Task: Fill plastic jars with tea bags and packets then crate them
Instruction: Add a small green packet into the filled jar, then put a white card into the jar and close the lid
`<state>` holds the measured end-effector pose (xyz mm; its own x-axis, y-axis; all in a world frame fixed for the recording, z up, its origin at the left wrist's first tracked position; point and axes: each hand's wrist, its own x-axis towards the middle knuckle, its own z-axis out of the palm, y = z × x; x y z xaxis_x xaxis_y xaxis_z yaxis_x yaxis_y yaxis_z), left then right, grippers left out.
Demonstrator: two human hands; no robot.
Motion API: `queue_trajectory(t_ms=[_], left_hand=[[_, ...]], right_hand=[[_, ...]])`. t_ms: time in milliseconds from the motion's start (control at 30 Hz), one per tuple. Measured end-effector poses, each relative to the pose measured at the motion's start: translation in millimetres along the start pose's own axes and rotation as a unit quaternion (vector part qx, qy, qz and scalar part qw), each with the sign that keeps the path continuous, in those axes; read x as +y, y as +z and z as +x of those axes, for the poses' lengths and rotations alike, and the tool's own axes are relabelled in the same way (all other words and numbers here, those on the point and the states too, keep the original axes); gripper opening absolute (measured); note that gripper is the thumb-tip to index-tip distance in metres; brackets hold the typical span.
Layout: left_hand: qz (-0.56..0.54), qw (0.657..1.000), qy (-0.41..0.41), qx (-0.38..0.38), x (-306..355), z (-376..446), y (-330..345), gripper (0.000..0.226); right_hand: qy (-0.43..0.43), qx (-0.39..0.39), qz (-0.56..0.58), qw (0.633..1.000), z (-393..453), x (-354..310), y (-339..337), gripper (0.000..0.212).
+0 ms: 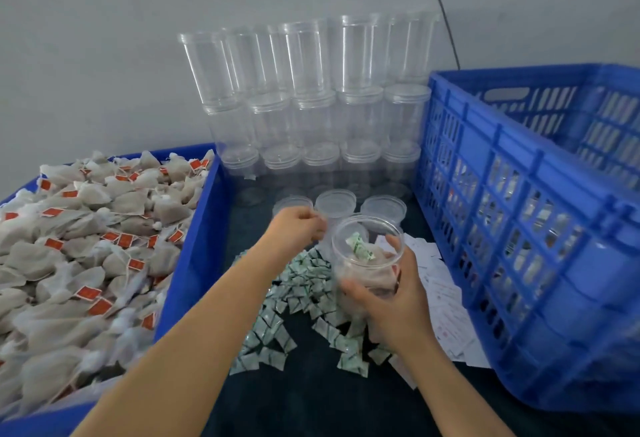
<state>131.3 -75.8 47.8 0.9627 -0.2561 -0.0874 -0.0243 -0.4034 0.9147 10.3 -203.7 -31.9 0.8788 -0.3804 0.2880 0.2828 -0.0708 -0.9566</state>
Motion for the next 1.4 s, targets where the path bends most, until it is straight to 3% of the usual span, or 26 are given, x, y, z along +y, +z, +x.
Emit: queue_trajectory(t_ms=[167,233,467,600,767,900,1133,1400], left_hand=[[0.259,0.957,0.073,-0.113,-21.7,-3.8,59.8,0.014],[0.300,0.940,0.094,-0.131,-25.8,-5.9,74.1,0.016],[0.334,0.922,0.120,-0.155,-35.9,-5.3,89.8,0.012],[0.292,0.938,0.111,-0.151,-34.6,-4.7,89.1,0.002],[0.268,0.936,0.098,-0.204,-32.4,-7.3,87.0,0.029],[0.247,0.937,0.074,-0.238,-31.2,-6.9,87.9,0.011],[0.367,0.913,0.108,-0.142,-34.9,-16.8,105.7,0.022],[0.272,0.954,0.109,-0.065,-37.1,-20.3,110.5,0.023]], right_hand=[[0.013,0.048,-0.012,0.999,-10.3,0.9,-32.4,0.090],[0.007,0.052,-0.036,0.998,-12.3,-1.1,-39.9,0.086],[0.021,0.049,-0.059,0.997,-21.1,-1.1,-54.0,0.098],[0.027,0.050,-0.057,0.997,-22.9,-1.2,-58.2,0.092],[0.029,0.061,-0.043,0.997,-25.3,-4.5,-61.1,0.093],[0.004,0.067,-0.052,0.996,-27.3,-10.4,-63.6,0.092],[-0.017,0.084,-0.069,0.994,-33.3,-24.4,-64.6,0.086],[-0.031,0.089,-0.087,0.992,-29.1,-32.8,-67.7,0.087]])
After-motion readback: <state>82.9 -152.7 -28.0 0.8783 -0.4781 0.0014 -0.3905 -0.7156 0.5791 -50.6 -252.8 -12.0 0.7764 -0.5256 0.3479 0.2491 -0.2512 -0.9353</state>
